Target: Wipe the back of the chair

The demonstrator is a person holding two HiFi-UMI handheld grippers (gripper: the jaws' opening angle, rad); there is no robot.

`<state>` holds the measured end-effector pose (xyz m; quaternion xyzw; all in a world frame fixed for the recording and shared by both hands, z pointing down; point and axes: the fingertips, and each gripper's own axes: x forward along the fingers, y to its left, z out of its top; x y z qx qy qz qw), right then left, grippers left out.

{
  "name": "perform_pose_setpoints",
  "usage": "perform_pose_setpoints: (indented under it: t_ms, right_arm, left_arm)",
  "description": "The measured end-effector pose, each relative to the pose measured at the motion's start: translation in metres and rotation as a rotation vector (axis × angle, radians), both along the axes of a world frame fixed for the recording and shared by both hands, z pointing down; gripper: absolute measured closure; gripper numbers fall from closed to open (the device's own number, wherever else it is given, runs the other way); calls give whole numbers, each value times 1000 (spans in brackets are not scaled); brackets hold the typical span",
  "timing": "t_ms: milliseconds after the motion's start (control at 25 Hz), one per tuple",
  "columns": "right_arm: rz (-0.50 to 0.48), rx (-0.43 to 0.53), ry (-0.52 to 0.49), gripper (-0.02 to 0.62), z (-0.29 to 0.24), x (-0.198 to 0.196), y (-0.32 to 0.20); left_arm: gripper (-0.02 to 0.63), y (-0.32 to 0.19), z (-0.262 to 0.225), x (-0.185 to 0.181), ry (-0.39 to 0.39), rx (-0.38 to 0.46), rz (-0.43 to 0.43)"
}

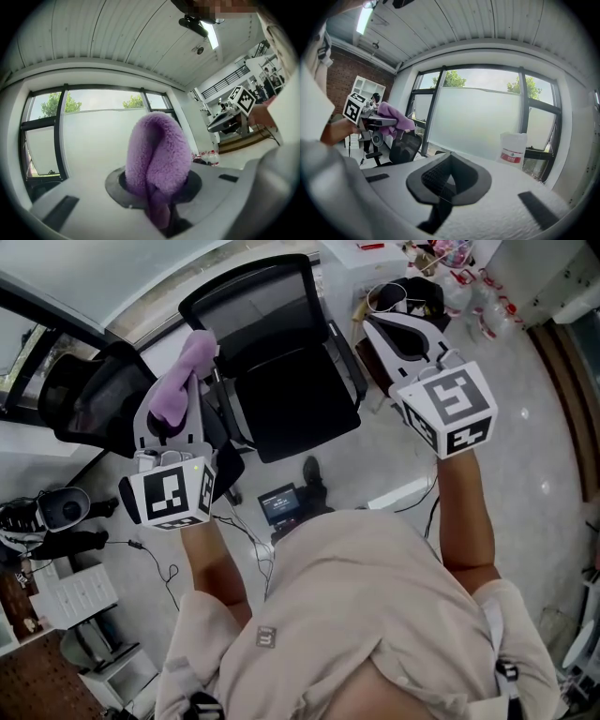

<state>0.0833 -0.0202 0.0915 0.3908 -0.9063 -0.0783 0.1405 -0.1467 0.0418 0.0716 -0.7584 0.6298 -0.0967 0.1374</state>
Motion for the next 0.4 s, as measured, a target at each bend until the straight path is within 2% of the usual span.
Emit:
perform_pose_setpoints:
  t_ms: [400]
  right_arm:
    - [12, -7, 10, 604, 7, -1, 8]
  left_arm:
    - [535, 7, 10, 1, 8, -5, 11]
